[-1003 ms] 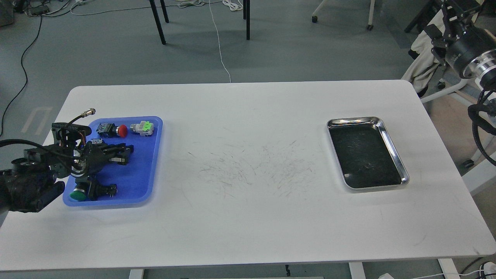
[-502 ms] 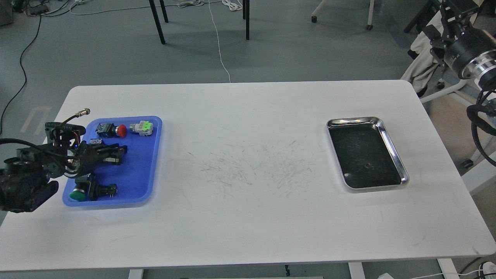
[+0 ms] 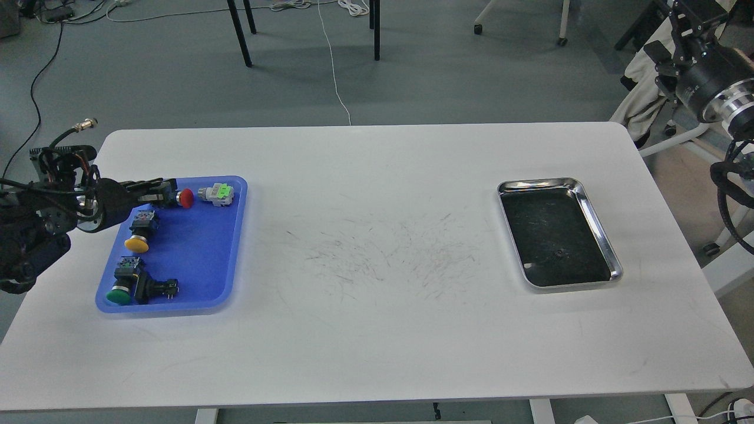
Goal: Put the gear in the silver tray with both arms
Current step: 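Close the left gripper on the small black gear and lift it, then carry the black gear with the left gripper across the table toward the silver tray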
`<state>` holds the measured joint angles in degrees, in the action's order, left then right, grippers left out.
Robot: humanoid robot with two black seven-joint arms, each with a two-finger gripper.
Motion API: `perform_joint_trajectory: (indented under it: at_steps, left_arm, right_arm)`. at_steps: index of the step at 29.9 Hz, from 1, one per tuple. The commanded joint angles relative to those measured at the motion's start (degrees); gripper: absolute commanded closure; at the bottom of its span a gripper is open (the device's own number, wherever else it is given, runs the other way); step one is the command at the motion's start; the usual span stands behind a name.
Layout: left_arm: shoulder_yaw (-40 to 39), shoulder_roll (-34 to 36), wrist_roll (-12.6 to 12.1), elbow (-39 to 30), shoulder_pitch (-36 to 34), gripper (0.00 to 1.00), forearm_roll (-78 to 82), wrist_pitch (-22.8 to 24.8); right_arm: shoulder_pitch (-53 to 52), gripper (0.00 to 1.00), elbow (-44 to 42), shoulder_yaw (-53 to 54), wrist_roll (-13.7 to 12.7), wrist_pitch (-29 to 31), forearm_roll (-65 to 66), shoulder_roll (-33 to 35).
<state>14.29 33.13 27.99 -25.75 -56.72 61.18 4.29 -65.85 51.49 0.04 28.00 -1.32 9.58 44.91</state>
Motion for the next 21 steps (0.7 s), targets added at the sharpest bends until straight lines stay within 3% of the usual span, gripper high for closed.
perform_joint_trajectory:
  at_steps: [1, 6, 21]
  left_arm:
    - [-0.66, 0.53, 0.01, -3.51, -3.56, 0.93, -5.62, 2.21]
    - [-1.10, -0.78, 0.01, -4.58, -8.30, 0.95, -6.78, 2.74]
    - [2.40, -17.21, 0.01, -6.07, -15.87, 0.99, -5.90, 5.47]
  right_arm:
    - [0.02, 0.09, -0.07, -0.12, 0.00, 0.00, 0.00, 0.01]
    - [-0.15, 0.09, 0.02, -0.12, 0.00, 0.09, 0.09, 0.01]
    - [-0.59, 0.09, -0.33, -0.21, 0.00, 0.09, 0.09, 0.01]
